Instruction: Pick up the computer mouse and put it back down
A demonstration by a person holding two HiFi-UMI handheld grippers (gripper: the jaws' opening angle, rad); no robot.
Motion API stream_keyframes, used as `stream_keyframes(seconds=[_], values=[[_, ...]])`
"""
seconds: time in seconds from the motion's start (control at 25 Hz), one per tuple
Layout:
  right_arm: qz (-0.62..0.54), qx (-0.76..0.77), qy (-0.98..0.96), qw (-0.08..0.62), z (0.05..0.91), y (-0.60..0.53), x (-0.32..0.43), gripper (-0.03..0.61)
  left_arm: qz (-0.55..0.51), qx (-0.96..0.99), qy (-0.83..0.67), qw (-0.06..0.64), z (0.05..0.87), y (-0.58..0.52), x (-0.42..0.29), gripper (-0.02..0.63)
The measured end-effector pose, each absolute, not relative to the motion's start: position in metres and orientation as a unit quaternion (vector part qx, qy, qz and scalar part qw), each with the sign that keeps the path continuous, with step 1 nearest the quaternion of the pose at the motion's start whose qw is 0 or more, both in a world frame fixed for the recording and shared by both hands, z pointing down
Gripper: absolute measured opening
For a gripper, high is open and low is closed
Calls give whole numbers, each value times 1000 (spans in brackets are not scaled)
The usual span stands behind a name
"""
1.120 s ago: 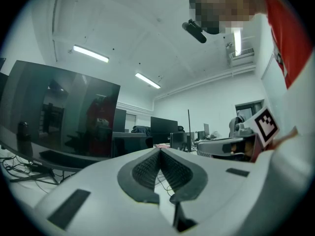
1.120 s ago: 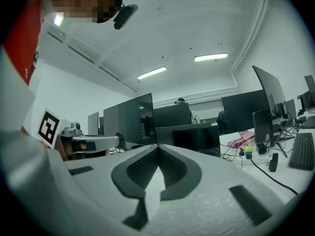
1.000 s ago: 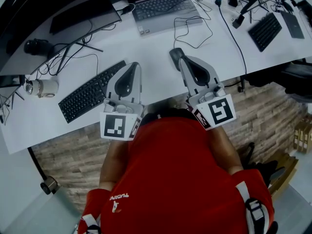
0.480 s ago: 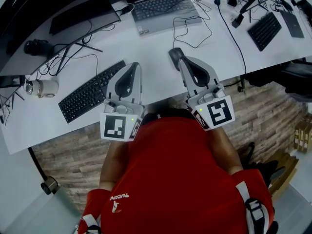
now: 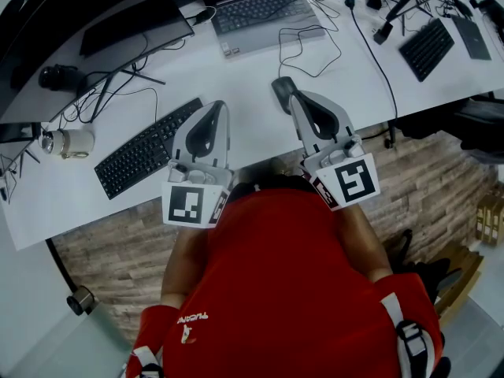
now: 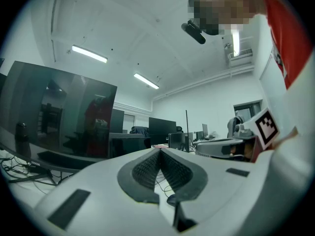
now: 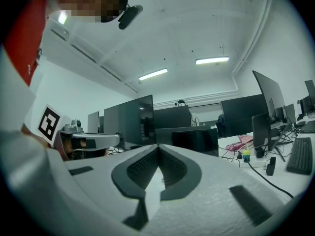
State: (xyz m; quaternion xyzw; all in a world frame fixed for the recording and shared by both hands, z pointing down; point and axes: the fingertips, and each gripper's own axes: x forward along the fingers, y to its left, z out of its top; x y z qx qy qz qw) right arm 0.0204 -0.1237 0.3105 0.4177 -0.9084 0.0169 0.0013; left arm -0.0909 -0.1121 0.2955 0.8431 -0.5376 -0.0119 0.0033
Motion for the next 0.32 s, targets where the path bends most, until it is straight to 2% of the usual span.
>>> stream_keyframes(seconds=[0.32], values=[[19,420,-907,2,312,-124,24,3,-11,844,-536,3,296,-113,-88,9]])
